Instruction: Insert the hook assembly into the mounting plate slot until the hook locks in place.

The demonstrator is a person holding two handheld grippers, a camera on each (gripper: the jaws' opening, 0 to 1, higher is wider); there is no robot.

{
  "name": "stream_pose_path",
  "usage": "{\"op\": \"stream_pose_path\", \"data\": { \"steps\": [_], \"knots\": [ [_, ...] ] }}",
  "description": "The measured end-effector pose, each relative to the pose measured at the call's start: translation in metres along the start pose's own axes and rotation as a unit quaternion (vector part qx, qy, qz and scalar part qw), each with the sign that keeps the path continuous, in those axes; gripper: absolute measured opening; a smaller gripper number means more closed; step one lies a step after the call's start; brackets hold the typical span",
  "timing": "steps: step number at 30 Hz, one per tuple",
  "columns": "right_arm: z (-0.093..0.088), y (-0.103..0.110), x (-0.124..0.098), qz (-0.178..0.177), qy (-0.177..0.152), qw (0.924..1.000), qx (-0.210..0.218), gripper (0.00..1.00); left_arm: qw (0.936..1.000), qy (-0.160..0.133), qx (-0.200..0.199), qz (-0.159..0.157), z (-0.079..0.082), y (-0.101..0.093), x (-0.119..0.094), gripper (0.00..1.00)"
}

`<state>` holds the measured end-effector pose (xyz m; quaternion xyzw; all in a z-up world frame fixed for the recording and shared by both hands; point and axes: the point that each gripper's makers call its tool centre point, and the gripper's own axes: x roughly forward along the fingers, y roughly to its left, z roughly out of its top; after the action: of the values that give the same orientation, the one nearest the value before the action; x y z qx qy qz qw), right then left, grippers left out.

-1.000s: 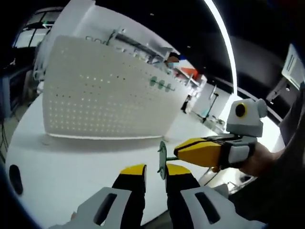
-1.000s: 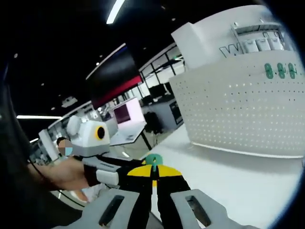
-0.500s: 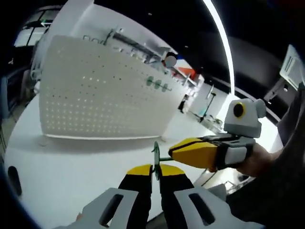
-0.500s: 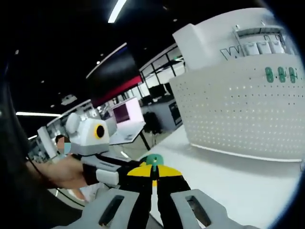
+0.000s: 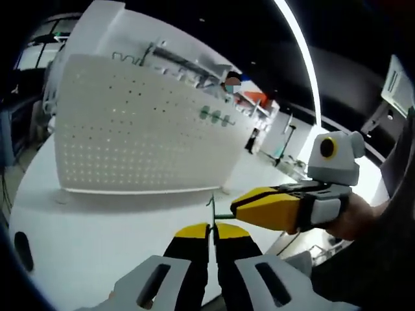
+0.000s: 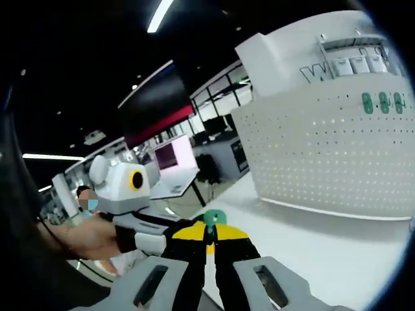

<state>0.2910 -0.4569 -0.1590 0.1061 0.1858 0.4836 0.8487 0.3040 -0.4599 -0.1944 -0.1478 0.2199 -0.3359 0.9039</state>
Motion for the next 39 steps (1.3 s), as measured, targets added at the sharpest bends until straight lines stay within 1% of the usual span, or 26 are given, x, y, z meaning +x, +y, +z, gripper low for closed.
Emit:
{"op": "stream_pose_path", "data": {
  "steps": [3, 6, 11, 13, 15, 16, 19, 21, 27, 31, 35, 38, 39],
  "knots": [
    [0.006, -0.001, -0.004, 0.001, -0.009, 0.9999, 0.01, 0.02, 0.9999, 0.001, 0.009, 0.009, 0.001, 0.002, 0.0, 0.02],
    [0.01, 0.001, -0.005, 0.002, -0.014, 0.9998, 0.01, 0.04, 0.9998, -0.002, 0.011, 0.014, 0.002, 0.005, -0.001, 0.02],
    [0.008, 0.002, -0.006, 0.004, -0.015, 0.9999, 0.003, 0.06, 0.9992, -0.011, 0.018, 0.033, 0.007, 0.012, -0.005, 0.02],
    [0.007, 0.004, -0.006, 0.009, -0.015, 0.9998, 0.01, 0.08, 0.9989, -0.02, 0.016, 0.04, 0.011, 0.014, -0.007, 0.02],
    [0.007, 0.005, -0.006, 0.008, -0.017, 0.9998, 0.006, 0.09, 0.9981, -0.019, 0.028, 0.052, 0.012, 0.017, -0.008, 0.02],
    [0.009, 0.005, -0.006, 0.005, -0.022, 0.9997, -0.002, 0.09, 0.9978, -0.018, 0.032, 0.055, 0.012, 0.018, -0.009, 0.02],
    [0.012, 0.005, -0.004, 0.004, -0.025, 0.9996, -0.009, 0.1, 0.9978, -0.025, 0.032, 0.053, 0.015, 0.015, -0.009, 0.02],
    [0.013, 0.005, -0.002, 0.01, -0.03, 0.9995, -0.006, 0.1, 0.9978, -0.026, 0.034, 0.052, 0.016, 0.013, -0.008, 0.02],
    [0.014, 0.005, -0.002, 0.006, -0.033, 0.9994, -0.011, 0.11, 0.997, -0.031, 0.054, 0.047, 0.02, 0.003, -0.005, 0.02],
    [0.015, 0.003, -0.003, 0.002, -0.037, 0.9993, 0.004, 0.11, 0.9966, -0.033, 0.06, 0.044, 0.021, -0.001, -0.003, 0.02],
    [0.016, -0.002, -0.003, -0.002, -0.042, 0.9984, 0.037, 0.1, 0.9962, -0.037, 0.066, 0.043, 0.023, -0.003, -0.003, 0.02],
    [0.017, -0.003, -0.004, -0.003, -0.049, 0.9954, 0.082, 0.09, 0.9959, -0.041, 0.068, 0.043, 0.025, -0.004, -0.003, 0.02],
    [0.018, -0.003, -0.004, -0.002, -0.052, 0.9955, 0.079, 0.09, 0.9957, -0.042, 0.069, 0.044, 0.025, -0.005, -0.004, 0.02]
  ]
}}
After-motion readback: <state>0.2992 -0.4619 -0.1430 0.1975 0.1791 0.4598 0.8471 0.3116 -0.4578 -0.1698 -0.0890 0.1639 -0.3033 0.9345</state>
